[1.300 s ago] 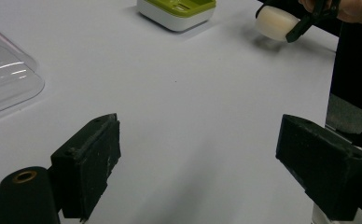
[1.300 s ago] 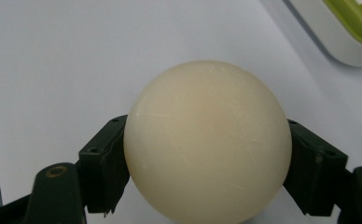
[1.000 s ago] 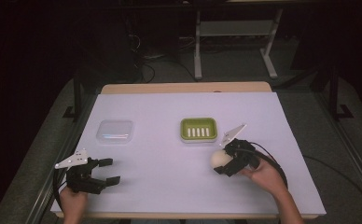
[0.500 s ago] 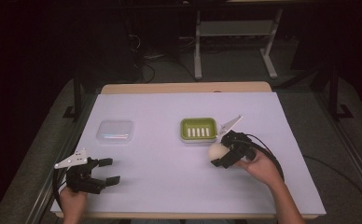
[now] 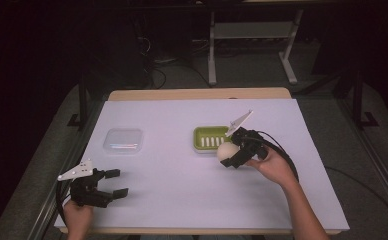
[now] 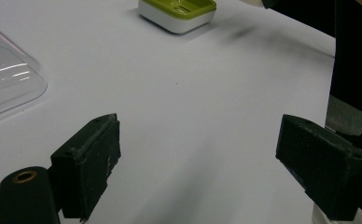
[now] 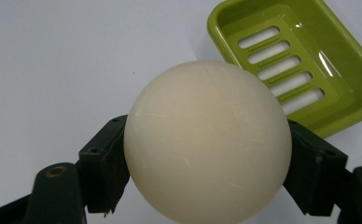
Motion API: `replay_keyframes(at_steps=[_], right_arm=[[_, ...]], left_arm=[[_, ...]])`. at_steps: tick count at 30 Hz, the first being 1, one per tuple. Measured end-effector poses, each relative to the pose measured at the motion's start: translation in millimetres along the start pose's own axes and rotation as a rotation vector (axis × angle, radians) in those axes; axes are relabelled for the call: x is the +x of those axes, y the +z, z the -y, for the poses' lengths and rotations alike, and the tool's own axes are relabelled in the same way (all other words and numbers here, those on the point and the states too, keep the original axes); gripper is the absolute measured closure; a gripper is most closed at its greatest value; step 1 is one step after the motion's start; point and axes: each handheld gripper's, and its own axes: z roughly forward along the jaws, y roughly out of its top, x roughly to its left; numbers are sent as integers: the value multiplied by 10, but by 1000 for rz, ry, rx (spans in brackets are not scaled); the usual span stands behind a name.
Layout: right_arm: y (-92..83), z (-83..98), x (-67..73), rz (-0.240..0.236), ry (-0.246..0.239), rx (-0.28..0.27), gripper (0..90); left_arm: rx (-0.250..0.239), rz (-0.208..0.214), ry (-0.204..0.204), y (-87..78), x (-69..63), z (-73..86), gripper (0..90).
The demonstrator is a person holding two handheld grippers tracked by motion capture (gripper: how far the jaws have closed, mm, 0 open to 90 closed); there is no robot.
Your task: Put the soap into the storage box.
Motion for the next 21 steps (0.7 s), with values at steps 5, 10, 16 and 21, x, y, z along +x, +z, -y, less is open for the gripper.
replay_keyframes(at_steps=[5,10,16,21], right_arm=[[18,-96,-49,0,-8,14,241],[53,-169,-94,0,-9,18,241],[50,-260,-151,-3,-7,13,241],[39,-340,-201,9,-6,11,241]], left_arm=[[1,0,1,-3,3,-3,132],[-1,0,3,-4,4,-2,132],[-3,2,0,-3,5,0,132],[-3,0,-3,-7,5,0,132]])
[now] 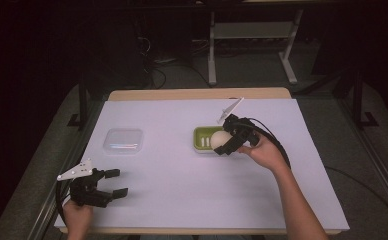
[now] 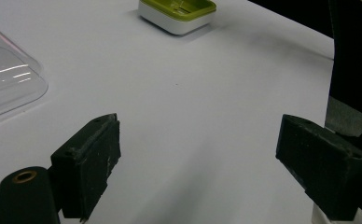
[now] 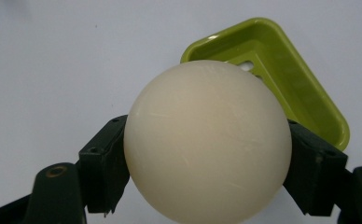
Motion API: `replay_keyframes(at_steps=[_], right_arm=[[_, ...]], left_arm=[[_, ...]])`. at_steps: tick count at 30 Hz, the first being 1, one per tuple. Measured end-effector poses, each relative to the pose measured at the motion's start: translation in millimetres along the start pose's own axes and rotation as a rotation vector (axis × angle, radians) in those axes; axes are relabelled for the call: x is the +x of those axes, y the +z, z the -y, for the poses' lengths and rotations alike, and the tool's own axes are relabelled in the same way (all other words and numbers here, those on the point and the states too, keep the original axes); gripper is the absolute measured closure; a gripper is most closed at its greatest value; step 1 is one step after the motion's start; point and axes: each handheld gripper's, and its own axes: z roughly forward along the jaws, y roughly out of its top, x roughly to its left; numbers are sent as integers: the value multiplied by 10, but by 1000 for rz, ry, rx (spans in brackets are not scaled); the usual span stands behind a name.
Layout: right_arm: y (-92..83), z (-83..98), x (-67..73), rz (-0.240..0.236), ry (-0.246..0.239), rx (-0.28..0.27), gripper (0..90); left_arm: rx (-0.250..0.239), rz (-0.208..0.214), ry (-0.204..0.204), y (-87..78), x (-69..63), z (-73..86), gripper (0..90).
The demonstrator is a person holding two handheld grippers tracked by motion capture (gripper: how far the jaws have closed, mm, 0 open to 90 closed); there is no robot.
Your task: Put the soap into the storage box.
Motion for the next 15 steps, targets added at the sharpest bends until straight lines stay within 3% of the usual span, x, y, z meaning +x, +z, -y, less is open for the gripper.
replay_keyframes(at_steps=[15], right_arm=[[45,-238,-209,9,17,11,241]], left_arm=[[-6,0,1,-7,7,1,132]])
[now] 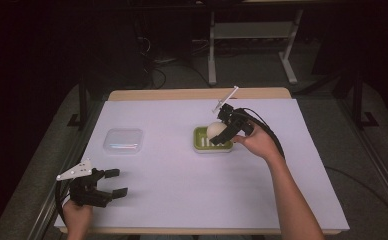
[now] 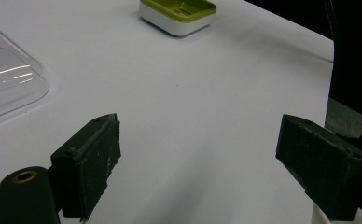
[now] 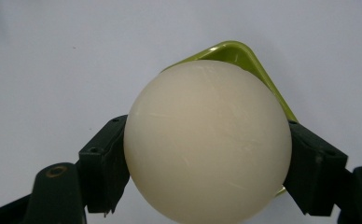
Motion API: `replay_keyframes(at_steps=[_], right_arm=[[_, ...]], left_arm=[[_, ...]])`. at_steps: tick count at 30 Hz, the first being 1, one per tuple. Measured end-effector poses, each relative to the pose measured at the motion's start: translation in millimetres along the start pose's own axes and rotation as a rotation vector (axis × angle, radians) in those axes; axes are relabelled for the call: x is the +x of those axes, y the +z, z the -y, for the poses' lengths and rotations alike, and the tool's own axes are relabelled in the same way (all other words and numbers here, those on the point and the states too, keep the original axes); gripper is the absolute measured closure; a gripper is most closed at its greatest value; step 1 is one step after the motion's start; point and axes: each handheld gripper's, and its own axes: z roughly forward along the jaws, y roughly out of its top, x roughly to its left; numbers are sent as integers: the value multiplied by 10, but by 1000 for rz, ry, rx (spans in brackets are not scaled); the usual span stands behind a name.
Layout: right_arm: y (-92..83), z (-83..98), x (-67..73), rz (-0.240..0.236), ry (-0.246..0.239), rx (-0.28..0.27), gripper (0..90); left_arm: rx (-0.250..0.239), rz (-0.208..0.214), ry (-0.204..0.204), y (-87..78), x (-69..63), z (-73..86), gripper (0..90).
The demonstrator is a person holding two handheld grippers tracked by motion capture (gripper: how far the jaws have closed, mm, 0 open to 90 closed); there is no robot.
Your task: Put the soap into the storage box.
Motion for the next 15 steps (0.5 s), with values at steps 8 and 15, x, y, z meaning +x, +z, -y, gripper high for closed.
replay_keyframes(at_steps=[8,15], right_arm=[[137,-13,-74,8,14,27,241],[219,-10,-130,14,28,36,241]], left_arm=[[-1,0,-3,-3,0,3,131],[-3,0,-5,-5,-3,5,132]])
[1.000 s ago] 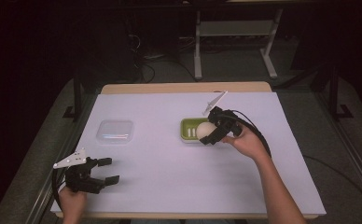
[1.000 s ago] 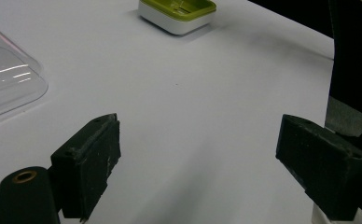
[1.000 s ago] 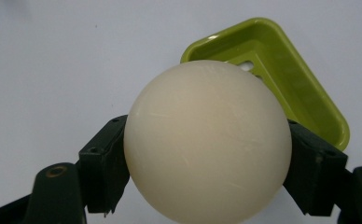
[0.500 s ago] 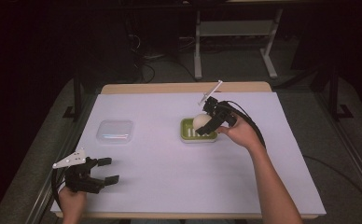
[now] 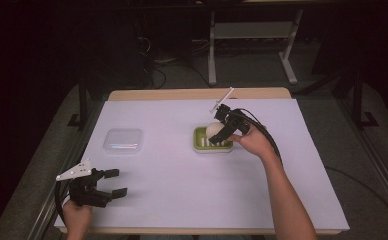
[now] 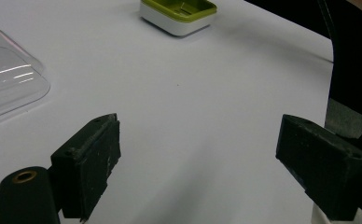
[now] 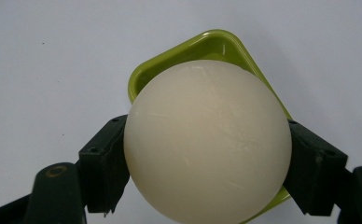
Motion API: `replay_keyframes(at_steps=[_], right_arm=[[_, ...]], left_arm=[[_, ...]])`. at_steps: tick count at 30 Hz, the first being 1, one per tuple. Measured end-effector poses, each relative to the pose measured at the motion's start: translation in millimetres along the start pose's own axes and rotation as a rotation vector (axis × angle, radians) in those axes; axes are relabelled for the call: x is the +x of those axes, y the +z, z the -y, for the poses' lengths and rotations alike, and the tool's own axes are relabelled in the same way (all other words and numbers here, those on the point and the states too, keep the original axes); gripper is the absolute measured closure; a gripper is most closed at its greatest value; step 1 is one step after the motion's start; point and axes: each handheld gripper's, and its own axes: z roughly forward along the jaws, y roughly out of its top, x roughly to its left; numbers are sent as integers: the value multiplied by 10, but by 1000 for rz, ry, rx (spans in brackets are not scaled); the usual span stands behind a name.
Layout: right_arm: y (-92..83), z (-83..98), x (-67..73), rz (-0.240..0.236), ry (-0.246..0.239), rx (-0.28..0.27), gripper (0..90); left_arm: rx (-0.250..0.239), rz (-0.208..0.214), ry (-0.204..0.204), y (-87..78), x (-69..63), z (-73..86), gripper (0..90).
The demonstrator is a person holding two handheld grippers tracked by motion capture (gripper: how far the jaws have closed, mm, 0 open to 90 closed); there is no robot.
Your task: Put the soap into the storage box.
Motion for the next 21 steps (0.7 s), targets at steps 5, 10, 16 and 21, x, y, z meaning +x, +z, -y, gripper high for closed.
replay_keyframes(at_steps=[5,10,16,21], right_arm=[[32,5,-38,3,14,2,241],[71,15,-76,-1,30,5,241],[121,16,-99,-3,38,17,241],[149,10,-111,3,41,21,241]], left_arm=[[2,3,4,3,3,0,132],[5,2,9,4,5,-1,132],[4,2,8,5,5,-1,132],[5,3,7,7,6,0,132]])
